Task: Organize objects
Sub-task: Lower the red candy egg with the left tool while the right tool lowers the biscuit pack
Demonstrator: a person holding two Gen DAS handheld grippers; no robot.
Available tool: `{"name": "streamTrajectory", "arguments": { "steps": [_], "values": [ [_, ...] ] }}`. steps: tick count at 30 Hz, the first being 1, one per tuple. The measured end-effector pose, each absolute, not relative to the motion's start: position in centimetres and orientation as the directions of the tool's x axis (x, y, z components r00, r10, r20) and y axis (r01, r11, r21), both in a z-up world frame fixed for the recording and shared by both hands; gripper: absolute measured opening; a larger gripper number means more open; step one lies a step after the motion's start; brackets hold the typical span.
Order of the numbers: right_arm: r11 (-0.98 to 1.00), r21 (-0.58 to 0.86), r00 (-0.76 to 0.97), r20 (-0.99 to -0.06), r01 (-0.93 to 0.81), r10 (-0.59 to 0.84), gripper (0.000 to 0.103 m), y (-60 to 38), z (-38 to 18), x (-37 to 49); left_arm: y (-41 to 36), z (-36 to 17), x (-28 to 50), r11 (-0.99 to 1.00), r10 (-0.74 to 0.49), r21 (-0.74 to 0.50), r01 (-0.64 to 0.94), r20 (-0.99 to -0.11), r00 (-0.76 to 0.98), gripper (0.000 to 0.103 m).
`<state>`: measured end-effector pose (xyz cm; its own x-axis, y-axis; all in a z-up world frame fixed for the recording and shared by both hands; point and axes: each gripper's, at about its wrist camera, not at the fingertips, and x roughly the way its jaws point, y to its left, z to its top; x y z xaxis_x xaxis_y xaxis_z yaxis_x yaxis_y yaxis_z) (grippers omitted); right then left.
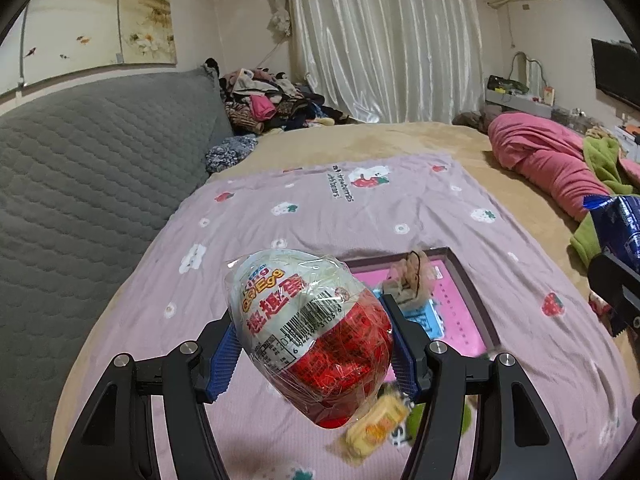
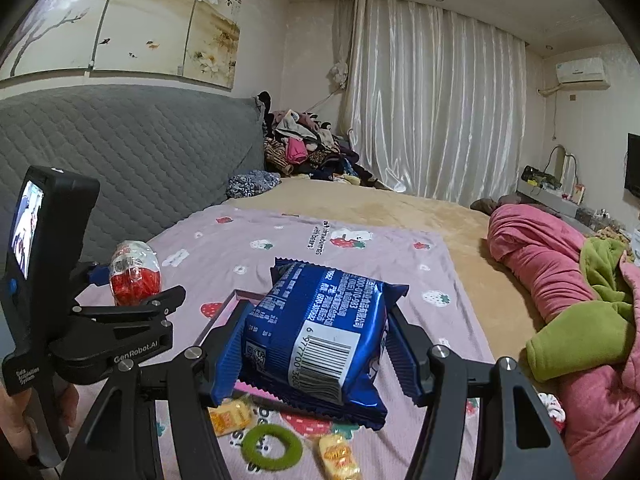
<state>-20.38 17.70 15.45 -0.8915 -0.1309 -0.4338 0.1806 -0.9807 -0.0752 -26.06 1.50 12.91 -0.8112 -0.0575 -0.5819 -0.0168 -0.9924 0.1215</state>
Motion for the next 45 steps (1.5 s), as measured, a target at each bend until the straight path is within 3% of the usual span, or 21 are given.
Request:
{"name": "streamTrajectory", "arguments": {
  "steps": [24,32,41,45],
  "values": [
    [-0.986,-0.008,-0.894,-0.422,0.168,-0.149,0.064,18.4,10.9,-28.4,2.7,6.5,-34.7,-0.982,-0.111,0.190,-0.001,-0.576,-0.810,0.066],
    [-0.984,0.072,-0.905,-0.387,0.161,-0.176,0.064,19.1,7.5,-30.3,0.8,3.6,-36.9,-0.993,-0.083,0.116,0.014,-0.612,-0.786,0.066],
    [-0.986,0.031,-0.869,-0.470,0.163,-0.158,0.064,19.4,3.3,-33.0,0.4,-1.0,-38.7,-0.995,-0.066,0.097,0.005,-0.640,-0.766,0.066],
    [-0.991,0.039,-0.855,-0.501,0.128,-0.130,0.064,20.4,2.2,-33.7,0.9,-3.5,-39.5,-0.995,-0.056,0.098,-0.016,-0.690,-0.721,0.066]
  ]
}}
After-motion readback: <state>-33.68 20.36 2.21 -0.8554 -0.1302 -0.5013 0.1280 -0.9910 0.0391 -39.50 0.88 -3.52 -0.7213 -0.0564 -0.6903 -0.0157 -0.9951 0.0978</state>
